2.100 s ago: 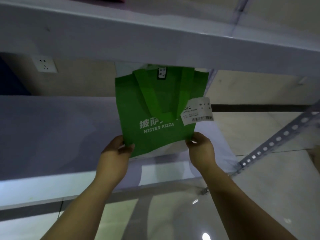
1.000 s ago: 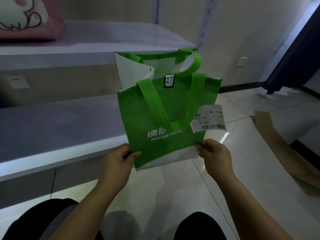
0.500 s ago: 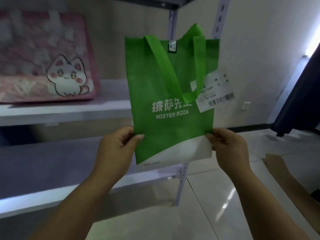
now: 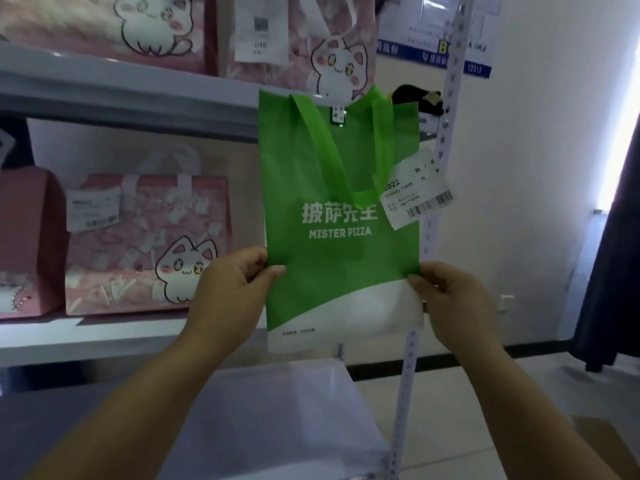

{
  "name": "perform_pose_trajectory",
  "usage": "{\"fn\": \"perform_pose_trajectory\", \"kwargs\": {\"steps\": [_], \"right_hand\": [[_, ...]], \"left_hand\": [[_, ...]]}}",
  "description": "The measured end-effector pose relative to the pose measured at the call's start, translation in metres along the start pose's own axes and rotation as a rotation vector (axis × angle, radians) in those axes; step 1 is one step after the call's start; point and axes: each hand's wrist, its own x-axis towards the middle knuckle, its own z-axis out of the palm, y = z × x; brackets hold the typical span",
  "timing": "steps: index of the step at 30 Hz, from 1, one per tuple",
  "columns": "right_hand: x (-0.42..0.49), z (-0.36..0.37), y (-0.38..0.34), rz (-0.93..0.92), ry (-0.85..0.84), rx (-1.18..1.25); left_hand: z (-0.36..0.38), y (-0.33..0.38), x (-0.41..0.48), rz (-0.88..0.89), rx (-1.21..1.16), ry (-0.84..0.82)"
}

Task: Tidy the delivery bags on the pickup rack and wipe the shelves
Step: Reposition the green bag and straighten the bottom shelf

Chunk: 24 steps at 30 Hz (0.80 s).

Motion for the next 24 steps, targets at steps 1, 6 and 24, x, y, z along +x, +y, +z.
{"fn": "perform_pose_trajectory", "kwargs": {"steps": [1, 6, 24], "right_hand": [[0.004, 0.005, -0.002, 0.003, 0.006, 0.009], [0.015, 0.039, 0.012, 0.094, -0.007, -0.004], [0.063, 0.140, 0.040, 0.232, 0.047, -0.020]], "left_hand": [[-0.002, -0.001, 0.006, 0.006, 0.014, 0.002], [-0.005, -0.027, 0.026, -0.045, 0.083, 0.002], [-0.003, -0.132, 0.080, -0.273, 0.310, -0.033]]}}
